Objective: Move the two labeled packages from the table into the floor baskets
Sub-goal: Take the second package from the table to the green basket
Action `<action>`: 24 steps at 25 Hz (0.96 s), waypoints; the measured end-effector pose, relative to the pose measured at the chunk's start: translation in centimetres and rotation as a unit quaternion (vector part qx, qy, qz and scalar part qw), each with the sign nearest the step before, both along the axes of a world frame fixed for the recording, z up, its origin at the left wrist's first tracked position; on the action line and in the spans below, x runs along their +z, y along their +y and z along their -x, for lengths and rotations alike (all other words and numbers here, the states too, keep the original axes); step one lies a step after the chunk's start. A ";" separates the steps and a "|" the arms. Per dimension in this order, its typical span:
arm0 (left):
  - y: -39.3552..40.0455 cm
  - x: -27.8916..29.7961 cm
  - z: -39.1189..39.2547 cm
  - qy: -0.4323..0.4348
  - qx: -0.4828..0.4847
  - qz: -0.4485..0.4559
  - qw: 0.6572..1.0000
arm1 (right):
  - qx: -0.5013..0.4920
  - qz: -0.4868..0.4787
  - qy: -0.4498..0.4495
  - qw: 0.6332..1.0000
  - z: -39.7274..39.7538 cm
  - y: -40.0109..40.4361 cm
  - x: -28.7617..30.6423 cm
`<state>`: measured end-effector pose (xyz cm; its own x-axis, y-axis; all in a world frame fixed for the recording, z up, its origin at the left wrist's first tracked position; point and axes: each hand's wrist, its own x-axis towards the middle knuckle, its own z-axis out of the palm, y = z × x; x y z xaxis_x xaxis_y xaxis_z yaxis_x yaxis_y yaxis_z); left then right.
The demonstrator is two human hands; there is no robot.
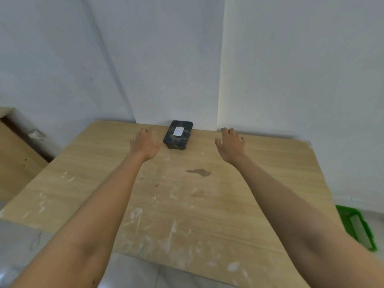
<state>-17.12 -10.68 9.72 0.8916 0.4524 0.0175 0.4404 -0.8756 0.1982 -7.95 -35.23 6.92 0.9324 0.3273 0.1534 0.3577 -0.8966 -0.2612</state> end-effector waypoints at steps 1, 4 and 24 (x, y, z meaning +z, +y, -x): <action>1.5 -0.5 -0.8 0.008 -0.013 0.012 1.000 | -0.012 0.003 0.017 1.000 0.0 1.4 -0.6; 4.3 -2.8 -3.4 -0.001 -0.076 0.053 0.996 | -0.032 0.019 0.053 0.998 -0.4 4.5 -3.3; 14.1 -15.1 -26.4 0.021 -0.261 0.107 0.959 | -0.083 -0.290 0.158 0.940 -9.6 19.8 -18.6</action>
<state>9.33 3.43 -5.40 0.9956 -0.0660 -0.0666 -0.0351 -0.9206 0.3888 1.67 -15.45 -11.72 0.9923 0.1197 -0.0323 0.0475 -0.6076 -0.7928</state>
